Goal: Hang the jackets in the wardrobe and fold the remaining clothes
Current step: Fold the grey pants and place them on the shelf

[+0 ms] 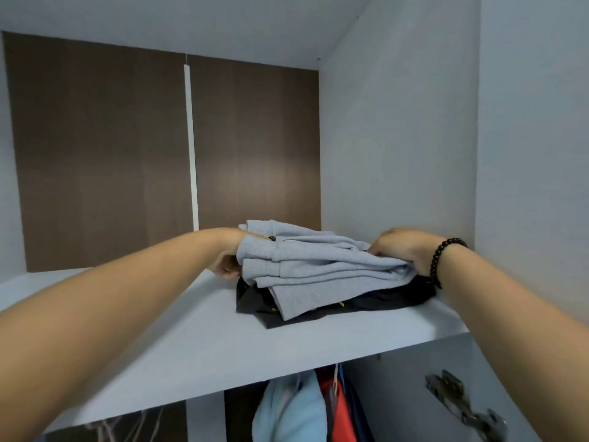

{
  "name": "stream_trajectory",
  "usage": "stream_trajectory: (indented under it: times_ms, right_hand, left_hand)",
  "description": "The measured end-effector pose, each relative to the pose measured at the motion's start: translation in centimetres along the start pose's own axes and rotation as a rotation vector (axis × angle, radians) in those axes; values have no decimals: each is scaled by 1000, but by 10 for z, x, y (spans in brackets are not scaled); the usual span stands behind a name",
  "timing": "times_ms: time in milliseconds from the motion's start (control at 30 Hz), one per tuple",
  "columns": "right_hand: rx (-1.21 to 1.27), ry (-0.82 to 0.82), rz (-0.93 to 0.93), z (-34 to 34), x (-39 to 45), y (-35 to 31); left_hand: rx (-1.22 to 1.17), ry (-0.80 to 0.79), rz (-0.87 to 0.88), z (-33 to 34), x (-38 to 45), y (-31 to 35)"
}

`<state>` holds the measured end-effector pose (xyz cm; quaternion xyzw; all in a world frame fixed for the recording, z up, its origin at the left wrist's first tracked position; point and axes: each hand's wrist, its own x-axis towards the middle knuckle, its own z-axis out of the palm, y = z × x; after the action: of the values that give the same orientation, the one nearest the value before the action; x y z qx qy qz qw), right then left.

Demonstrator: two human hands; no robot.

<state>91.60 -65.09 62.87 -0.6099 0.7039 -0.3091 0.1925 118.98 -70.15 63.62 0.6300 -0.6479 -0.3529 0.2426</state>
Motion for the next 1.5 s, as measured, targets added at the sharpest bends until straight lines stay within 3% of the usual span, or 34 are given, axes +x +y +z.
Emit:
stream_trajectory:
  times_ms: [133, 200, 333, 433, 467, 567, 633, 933, 1133, 1300, 1500]
  right_hand:
    - [271, 371, -212, 3, 5, 0]
    - [224, 439, -226, 5, 2, 2]
    - [-288, 322, -89, 6, -7, 8]
    - [-289, 411, -231, 10, -14, -2]
    - [-243, 371, -300, 17, -16, -7]
    - [-276, 53, -336, 51, -11, -13]
    - [-404, 10, -290, 63, -3, -9]
    - [-390, 89, -306, 67, -15, -5]
    - [-373, 223, -289, 82, -61, 2]
    - [-302, 204, -288, 91, -112, 8]
    - [-270, 166, -235, 94, -180, 30]
  left_hand:
    - [286, 468, 215, 0, 6, 22]
    - [306, 556, 305, 3, 3, 35]
    - [255, 306, 88, 10, 5, 41]
    - [426, 327, 198, 9, -3, 52]
    - [436, 316, 252, 8, -3, 55]
    - [324, -47, 243, 18, -2, 48]
    - [284, -158, 242, 25, 2, 30]
    - [35, -20, 270, 41, 0, -13]
    - [-287, -179, 312, 45, -30, -28]
    - [81, 18, 390, 58, -67, -41]
    - [468, 81, 545, 71, -129, -73]
